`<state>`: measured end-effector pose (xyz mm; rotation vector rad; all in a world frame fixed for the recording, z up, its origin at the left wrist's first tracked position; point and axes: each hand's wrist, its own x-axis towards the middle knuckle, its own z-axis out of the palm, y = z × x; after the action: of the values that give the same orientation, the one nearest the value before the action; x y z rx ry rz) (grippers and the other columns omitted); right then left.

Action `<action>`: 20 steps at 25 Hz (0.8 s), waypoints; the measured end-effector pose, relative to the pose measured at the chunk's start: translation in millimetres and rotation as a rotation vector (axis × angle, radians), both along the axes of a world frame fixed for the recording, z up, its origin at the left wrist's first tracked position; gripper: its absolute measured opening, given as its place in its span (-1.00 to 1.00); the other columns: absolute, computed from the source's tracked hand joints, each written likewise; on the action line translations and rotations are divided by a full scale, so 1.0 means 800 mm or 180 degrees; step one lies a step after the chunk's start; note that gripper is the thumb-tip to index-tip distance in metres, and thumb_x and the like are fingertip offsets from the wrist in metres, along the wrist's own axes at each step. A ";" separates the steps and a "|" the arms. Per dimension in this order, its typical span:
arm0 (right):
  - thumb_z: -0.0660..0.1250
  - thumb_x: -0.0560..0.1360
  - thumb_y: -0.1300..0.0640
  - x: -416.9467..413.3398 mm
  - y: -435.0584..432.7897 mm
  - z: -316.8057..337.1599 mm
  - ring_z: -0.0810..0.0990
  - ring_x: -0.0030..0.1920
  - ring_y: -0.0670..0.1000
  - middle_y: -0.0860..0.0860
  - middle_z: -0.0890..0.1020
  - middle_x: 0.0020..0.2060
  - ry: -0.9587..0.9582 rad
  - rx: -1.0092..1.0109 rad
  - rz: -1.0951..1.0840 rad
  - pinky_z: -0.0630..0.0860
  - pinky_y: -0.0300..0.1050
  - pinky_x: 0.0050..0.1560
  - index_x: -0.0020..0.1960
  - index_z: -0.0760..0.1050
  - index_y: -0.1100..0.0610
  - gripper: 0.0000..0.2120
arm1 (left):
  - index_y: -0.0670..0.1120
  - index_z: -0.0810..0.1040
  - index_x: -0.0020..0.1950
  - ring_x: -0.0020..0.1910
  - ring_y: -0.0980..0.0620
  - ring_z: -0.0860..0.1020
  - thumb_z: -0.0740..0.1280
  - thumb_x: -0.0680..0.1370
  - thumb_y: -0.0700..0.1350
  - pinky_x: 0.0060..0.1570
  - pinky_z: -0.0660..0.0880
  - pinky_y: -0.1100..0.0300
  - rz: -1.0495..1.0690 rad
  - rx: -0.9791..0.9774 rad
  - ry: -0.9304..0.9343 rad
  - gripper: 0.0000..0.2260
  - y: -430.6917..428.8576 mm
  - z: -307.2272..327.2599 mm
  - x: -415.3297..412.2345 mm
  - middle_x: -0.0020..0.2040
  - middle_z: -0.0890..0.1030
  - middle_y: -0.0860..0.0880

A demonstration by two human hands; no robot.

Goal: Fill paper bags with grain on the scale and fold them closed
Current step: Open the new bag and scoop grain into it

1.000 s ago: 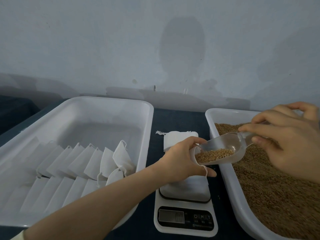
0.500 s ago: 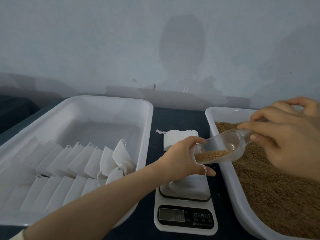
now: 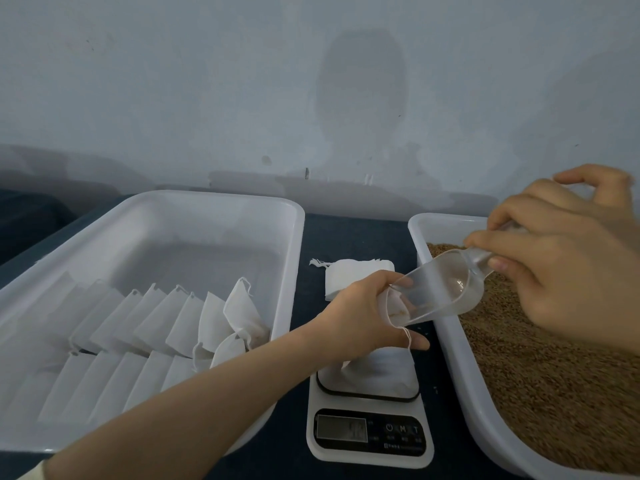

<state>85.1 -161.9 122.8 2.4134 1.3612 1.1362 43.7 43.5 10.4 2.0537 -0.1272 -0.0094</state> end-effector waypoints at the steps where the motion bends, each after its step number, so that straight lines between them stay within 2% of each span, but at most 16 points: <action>1: 0.29 0.26 0.22 -0.001 0.003 0.002 0.57 -0.17 0.15 0.03 0.59 -0.27 -0.0071 -0.0053 0.0026 0.17 0.13 0.20 -0.21 0.66 0.11 -0.81 | 0.17 0.35 0.32 0.01 0.17 0.48 0.57 0.32 0.05 -0.03 0.42 0.38 0.0007 0.0013 0.0013 -0.35 0.000 0.000 0.000 0.02 0.45 0.24; 5: 0.27 0.23 0.25 -0.009 0.009 0.006 0.56 -0.17 0.17 0.05 0.58 -0.25 -0.0267 -0.0221 0.0073 0.17 0.14 0.22 -0.22 0.64 0.14 -0.80 | 0.17 0.34 0.33 0.07 0.12 0.46 0.55 0.35 0.01 0.02 0.43 0.30 0.0078 0.0078 0.0057 -0.37 0.000 -0.003 0.001 0.09 0.44 0.17; 8: 0.27 0.23 0.27 -0.014 0.009 0.005 0.55 -0.14 0.17 0.05 0.58 -0.21 -0.0338 -0.0271 0.0042 0.17 0.16 0.23 -0.17 0.63 0.15 -0.76 | 0.15 0.34 0.34 -0.04 0.15 0.48 0.50 0.41 -0.11 -0.21 0.40 0.48 0.0134 0.0104 0.0120 -0.43 0.002 -0.005 0.002 -0.01 0.45 0.20; 11: 0.26 0.29 0.20 -0.003 -0.007 0.003 0.54 -0.09 0.16 0.02 0.59 -0.15 -0.0134 -0.0155 -0.0089 0.23 0.24 0.20 -0.07 0.63 0.08 -0.73 | 0.09 0.35 0.33 -0.20 0.15 0.50 0.32 0.46 -0.25 -0.40 0.42 0.49 0.0226 0.0053 0.0193 -0.51 0.004 -0.006 0.003 -0.07 0.49 0.14; 14: 0.14 0.51 0.10 0.023 -0.041 -0.016 0.50 -0.05 0.12 -0.04 0.56 -0.09 0.0522 0.0423 -0.0562 0.38 0.30 0.10 0.08 0.54 -0.04 -0.75 | 0.09 0.33 0.36 -0.20 0.14 0.48 0.26 0.50 -0.26 -0.43 0.39 0.50 0.0267 0.0049 0.0262 -0.52 0.005 -0.005 0.002 -0.07 0.46 0.13; 16: 0.17 0.52 0.03 0.039 -0.060 -0.040 0.51 -0.12 0.09 0.01 0.56 -0.09 0.1139 0.0865 -0.1146 0.51 0.18 -0.04 0.15 0.53 0.01 -0.73 | 0.10 0.29 0.39 -0.21 0.15 0.47 0.25 0.52 -0.25 -0.44 0.36 0.54 0.0296 0.0107 0.0304 -0.51 0.007 -0.003 0.001 -0.05 0.44 0.14; 18: 0.24 0.50 0.00 0.048 -0.068 -0.066 0.55 -0.26 0.01 0.02 0.55 -0.18 0.1840 0.1138 -0.1750 0.54 -0.05 -0.24 0.12 0.55 0.09 -0.73 | 0.08 0.24 0.43 -0.17 0.16 0.47 0.29 0.52 -0.25 -0.35 0.39 0.52 0.0340 0.0189 0.0300 -0.47 0.012 0.000 0.002 0.09 0.46 0.10; 20: 0.25 0.53 -0.02 0.051 -0.065 -0.092 0.55 -0.39 -0.05 -0.01 0.54 -0.33 0.2328 0.1117 -0.2158 0.47 -0.16 -0.43 -0.04 0.57 0.14 -0.75 | 0.07 0.19 0.46 -0.07 0.15 0.48 0.35 0.50 -0.22 -0.26 0.39 0.46 0.0435 0.0297 0.0299 -0.40 0.018 0.002 0.001 0.17 0.45 0.10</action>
<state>125.9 -214.3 49.3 3.3244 0.3167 0.3328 44.7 58.3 12.0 2.1471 0.0734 -0.0277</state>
